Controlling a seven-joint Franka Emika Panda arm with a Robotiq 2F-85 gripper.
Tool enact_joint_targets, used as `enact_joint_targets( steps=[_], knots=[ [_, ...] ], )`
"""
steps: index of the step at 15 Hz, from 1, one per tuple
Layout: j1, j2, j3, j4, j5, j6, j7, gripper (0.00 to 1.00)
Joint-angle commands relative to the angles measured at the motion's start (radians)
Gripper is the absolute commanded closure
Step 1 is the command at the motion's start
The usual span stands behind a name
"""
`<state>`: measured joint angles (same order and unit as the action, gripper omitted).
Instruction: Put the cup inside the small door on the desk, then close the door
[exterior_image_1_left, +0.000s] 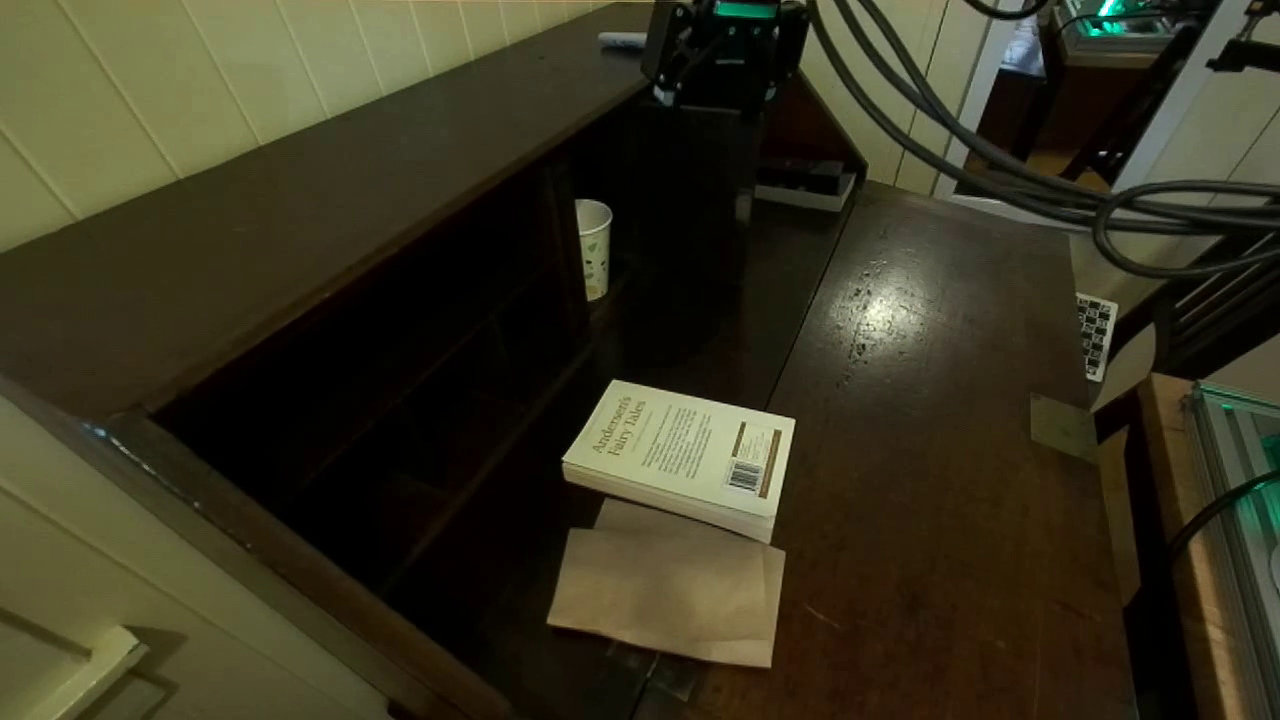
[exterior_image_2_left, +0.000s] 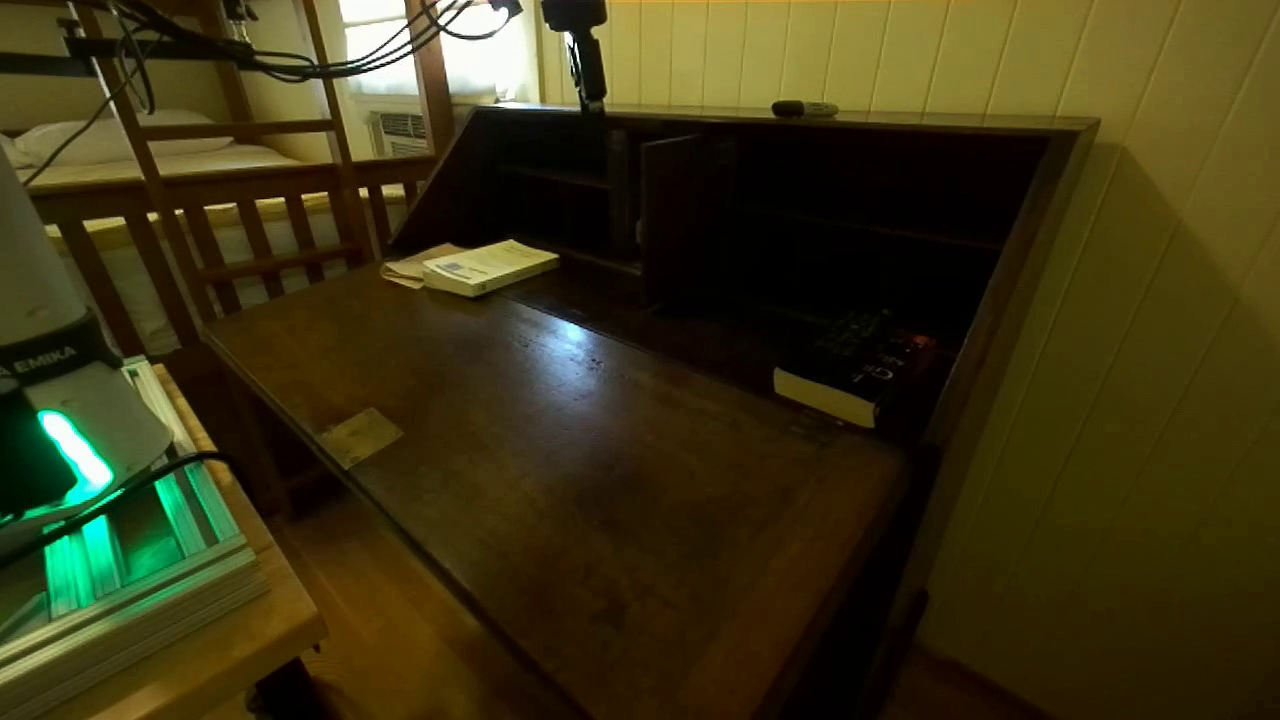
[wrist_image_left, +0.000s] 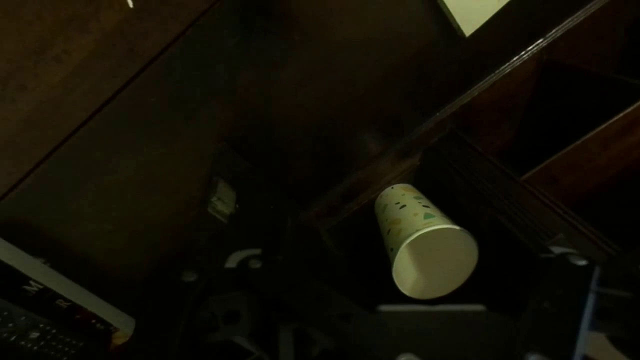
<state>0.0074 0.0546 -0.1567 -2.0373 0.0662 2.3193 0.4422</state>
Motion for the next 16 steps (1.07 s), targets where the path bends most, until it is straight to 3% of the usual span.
enact_joint_targets(
  steps=[1, 8, 16],
  knots=[
    [-0.048, -0.059, 0.015, -0.014, -0.025, -0.064, -0.107, 0.0],
    [-0.117, -0.034, 0.001, 0.003, 0.033, -0.052, -0.433, 0.0],
    [-0.149, 0.031, 0.004, 0.014, 0.066, 0.048, -0.655, 0.0]
  ],
)
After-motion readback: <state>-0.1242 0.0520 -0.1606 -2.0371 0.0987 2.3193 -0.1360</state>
